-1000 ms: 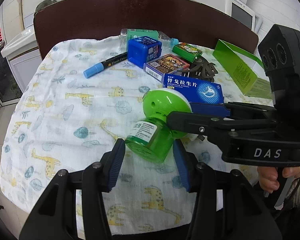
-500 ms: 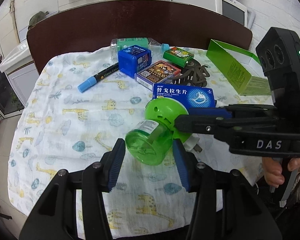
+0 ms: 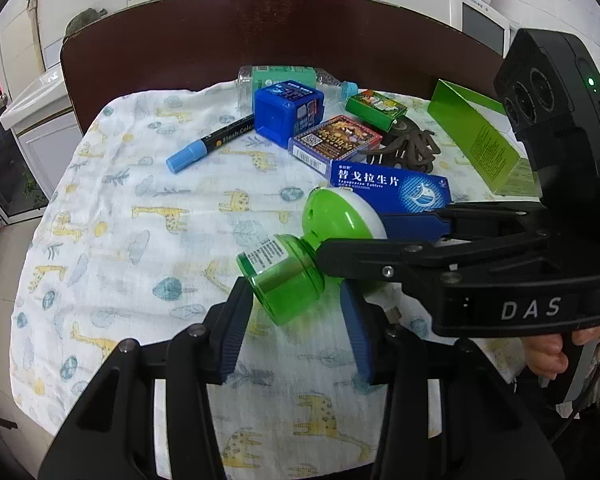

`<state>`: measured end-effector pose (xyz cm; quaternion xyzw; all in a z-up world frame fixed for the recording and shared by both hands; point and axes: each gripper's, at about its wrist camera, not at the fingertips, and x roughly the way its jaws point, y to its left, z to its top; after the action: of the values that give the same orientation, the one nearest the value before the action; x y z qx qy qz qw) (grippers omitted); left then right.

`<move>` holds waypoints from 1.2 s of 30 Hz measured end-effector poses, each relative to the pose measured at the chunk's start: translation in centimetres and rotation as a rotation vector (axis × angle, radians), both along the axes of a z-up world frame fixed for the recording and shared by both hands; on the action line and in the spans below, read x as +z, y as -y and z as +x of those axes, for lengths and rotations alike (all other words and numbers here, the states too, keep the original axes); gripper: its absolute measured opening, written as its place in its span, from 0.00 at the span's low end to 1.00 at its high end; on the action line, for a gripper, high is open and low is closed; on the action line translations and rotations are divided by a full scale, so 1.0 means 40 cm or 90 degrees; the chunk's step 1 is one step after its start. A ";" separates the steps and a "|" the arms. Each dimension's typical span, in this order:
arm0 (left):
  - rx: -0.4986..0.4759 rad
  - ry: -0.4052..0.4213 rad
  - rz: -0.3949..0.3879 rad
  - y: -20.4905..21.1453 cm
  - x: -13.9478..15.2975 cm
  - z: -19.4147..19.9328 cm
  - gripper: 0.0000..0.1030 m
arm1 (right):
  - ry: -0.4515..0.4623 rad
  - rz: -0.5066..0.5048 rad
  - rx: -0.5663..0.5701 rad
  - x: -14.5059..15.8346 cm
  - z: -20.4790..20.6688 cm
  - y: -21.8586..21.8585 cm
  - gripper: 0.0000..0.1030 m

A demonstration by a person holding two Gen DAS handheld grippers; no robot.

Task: Organize rigid objects
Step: 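Carry the repellent into the green-rimmed box and open the left gripper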

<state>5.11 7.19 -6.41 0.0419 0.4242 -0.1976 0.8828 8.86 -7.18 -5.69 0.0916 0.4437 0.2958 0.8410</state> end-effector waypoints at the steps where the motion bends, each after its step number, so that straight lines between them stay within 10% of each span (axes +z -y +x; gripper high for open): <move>1: -0.005 0.007 0.000 0.003 0.009 -0.001 0.41 | 0.006 0.001 -0.005 0.012 -0.002 0.010 0.50; 14: -0.116 0.109 0.015 0.169 0.162 -0.002 0.41 | 0.104 0.012 -0.155 0.161 -0.066 0.270 0.50; 36: -0.354 0.139 0.005 0.807 0.267 0.095 0.41 | 0.123 -0.023 -0.424 0.211 -0.043 0.876 0.50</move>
<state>8.90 -25.09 4.29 0.1808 0.3001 -0.4246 0.8348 7.12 -42.20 2.76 0.1881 0.3128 0.0048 0.9310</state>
